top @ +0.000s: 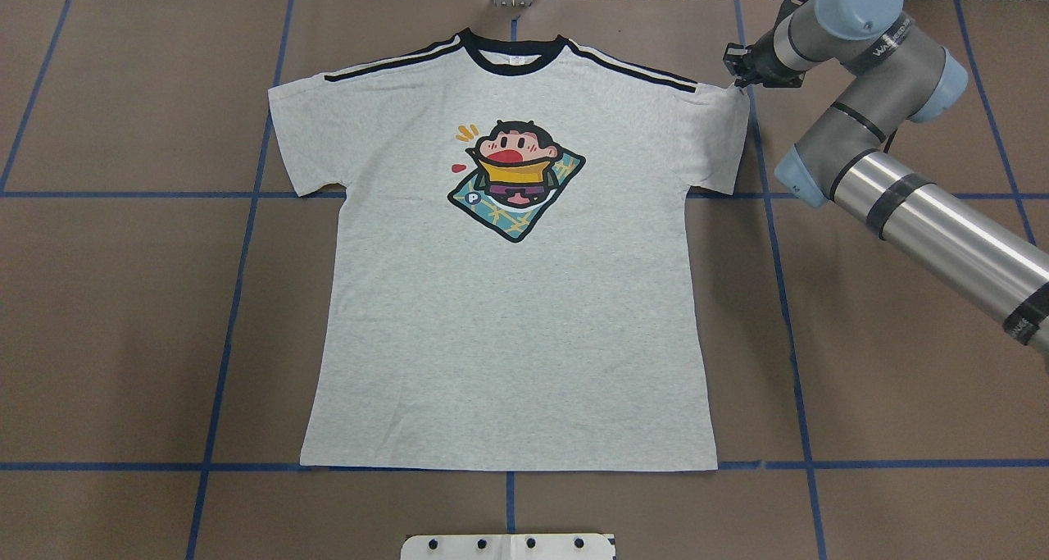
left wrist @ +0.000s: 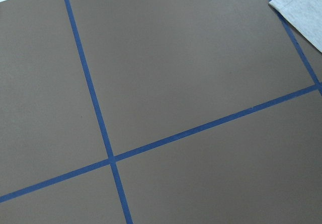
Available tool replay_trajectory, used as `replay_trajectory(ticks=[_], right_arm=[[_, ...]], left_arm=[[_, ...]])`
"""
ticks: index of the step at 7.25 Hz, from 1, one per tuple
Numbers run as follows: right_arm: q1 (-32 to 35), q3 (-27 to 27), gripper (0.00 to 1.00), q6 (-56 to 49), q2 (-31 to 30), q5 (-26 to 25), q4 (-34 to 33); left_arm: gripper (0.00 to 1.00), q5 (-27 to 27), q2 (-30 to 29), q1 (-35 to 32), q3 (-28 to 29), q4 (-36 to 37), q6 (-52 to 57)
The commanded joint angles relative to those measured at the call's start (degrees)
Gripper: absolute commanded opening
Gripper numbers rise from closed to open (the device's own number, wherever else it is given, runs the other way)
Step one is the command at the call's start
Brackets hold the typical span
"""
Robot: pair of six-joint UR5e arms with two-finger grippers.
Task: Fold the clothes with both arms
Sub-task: 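Move the right gripper to the shoulder seam nearest it and grasp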
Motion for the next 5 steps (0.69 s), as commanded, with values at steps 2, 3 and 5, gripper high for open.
replay_trajectory(ticks=[2,3,5], right_arm=[[-1.45,11.89,0.00,1.10,-3.38,2.04,-2.36],[-3.38,12.10,0.00,2.76,-1.47,1.52,-4.03],[-7.76,10.27,0.00,4.88,3.27,-4.24,-6.06]], left_arm=[[1.00,0.00,0.00,0.00,-0.07,0.00,0.00],[1.00,-0.09,0.00,0.00,0.02,0.00,0.00],[1.00,-1.58,0.00,0.00,0.02,0.09,0.00]])
